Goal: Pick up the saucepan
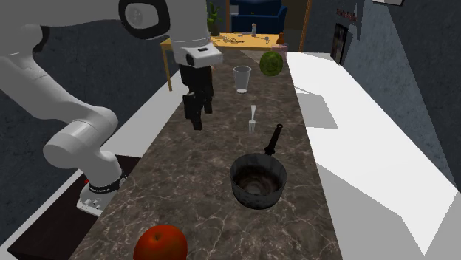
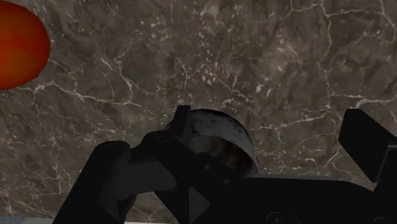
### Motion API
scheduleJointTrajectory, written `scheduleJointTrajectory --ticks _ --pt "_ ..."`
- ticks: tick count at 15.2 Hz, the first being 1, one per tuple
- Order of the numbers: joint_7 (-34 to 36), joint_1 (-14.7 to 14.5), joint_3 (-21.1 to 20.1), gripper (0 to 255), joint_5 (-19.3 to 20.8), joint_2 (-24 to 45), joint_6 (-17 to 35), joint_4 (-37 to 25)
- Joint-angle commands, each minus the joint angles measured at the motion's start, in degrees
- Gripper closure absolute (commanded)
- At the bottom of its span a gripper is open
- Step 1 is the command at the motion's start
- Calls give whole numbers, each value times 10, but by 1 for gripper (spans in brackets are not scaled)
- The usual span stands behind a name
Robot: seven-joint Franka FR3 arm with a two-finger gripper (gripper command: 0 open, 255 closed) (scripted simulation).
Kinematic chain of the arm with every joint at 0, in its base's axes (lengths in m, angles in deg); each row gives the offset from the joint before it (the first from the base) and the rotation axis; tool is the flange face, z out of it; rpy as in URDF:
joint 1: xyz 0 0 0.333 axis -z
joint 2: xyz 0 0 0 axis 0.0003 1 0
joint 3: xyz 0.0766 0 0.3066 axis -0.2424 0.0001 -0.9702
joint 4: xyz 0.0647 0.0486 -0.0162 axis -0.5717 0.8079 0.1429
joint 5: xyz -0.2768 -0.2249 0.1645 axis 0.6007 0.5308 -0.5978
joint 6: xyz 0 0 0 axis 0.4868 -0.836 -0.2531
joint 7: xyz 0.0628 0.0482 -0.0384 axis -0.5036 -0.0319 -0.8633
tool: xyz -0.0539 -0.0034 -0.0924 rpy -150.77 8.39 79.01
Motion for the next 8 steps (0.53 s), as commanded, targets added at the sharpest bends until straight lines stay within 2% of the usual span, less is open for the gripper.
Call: scheduleJointTrajectory --ticks 1,8 --pt "-14 -3 2 0 3 42 21 -14" --pt "-61 -10 5 0 10 201 73 -96"
